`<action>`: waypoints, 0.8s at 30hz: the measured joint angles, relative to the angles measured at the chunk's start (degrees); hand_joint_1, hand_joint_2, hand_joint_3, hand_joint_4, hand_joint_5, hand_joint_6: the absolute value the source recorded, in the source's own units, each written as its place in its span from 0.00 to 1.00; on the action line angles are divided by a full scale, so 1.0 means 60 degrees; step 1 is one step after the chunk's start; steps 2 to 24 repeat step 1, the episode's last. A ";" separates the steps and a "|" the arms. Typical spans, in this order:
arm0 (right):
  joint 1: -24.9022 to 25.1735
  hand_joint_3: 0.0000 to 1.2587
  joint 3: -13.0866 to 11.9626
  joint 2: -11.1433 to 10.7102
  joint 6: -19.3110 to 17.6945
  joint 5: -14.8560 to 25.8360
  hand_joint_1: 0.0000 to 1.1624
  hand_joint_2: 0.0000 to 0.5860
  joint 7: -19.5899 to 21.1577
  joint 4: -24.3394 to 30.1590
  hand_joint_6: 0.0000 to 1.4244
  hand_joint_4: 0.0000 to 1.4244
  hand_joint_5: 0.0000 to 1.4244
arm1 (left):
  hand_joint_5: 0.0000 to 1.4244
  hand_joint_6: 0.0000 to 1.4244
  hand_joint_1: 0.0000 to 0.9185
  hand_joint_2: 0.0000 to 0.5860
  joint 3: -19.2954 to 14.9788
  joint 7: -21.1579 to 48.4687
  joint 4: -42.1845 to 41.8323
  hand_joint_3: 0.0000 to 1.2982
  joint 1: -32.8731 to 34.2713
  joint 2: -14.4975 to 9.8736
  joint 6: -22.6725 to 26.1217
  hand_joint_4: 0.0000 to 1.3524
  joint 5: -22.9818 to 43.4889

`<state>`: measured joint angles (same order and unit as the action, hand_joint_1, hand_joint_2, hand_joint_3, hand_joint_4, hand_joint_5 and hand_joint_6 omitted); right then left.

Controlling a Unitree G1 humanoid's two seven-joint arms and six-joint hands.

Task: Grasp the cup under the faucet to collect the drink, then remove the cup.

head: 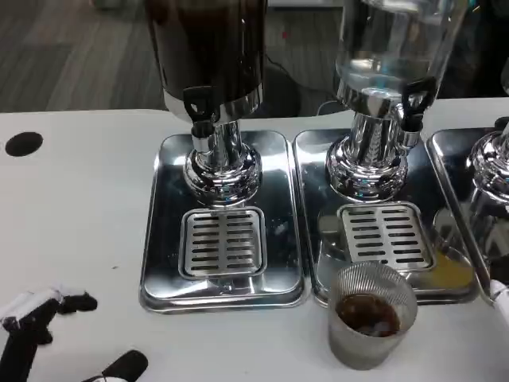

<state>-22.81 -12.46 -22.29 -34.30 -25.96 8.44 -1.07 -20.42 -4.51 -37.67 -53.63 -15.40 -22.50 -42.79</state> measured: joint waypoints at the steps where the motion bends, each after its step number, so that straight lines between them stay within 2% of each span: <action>1: -0.0001 0.17 0.0014 0.0015 0.0024 0.0003 0.47 0.85 0.0000 0.0016 0.00 0.04 0.00 | 0.57 0.65 0.00 0.18 -0.0043 0.0086 -0.0001 0.46 -0.0002 0.0000 0.0000 0.48 0.0036; 24: -0.0001 0.17 0.0014 0.0015 0.0024 0.0003 0.47 0.85 0.0000 0.0016 0.00 0.04 0.00 | 0.57 0.65 0.00 0.18 -0.0043 0.0086 -0.0001 0.46 -0.0002 0.0000 0.0000 0.48 0.0036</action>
